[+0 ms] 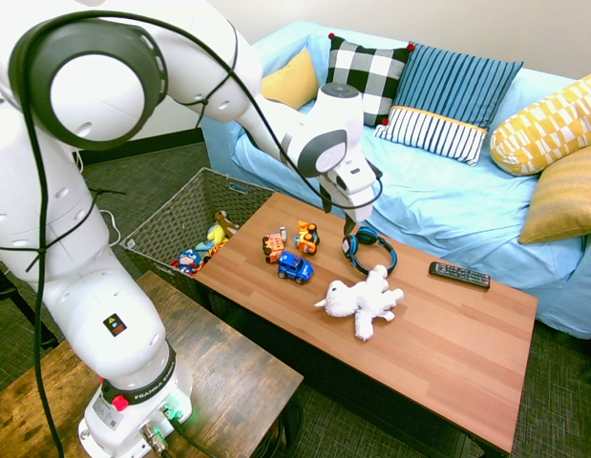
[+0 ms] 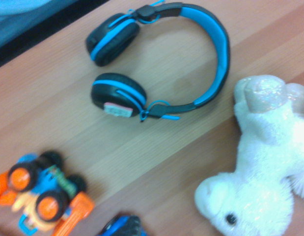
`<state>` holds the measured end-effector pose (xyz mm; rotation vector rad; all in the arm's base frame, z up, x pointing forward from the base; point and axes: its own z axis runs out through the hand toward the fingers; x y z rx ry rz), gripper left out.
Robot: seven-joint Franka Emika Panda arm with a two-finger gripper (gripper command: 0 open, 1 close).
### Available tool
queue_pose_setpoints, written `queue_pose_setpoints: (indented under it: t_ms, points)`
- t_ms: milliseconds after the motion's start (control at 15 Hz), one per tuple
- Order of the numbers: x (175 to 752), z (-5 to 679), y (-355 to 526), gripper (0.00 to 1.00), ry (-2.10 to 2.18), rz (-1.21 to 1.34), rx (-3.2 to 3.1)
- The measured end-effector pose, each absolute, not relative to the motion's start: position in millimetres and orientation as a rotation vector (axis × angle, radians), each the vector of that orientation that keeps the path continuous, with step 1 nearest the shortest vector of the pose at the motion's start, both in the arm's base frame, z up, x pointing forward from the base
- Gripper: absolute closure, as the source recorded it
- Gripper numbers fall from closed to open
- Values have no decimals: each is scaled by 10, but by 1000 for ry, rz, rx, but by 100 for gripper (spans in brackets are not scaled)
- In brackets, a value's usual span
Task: Put the stuffed toy in the basket
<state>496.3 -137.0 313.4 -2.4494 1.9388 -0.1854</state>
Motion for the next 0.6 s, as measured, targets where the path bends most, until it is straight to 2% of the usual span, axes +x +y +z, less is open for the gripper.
queue_pose_setpoints:
  t_ms: [600]
  points:
    - [4957,2197,-1960,0,2280,-61,-2214]
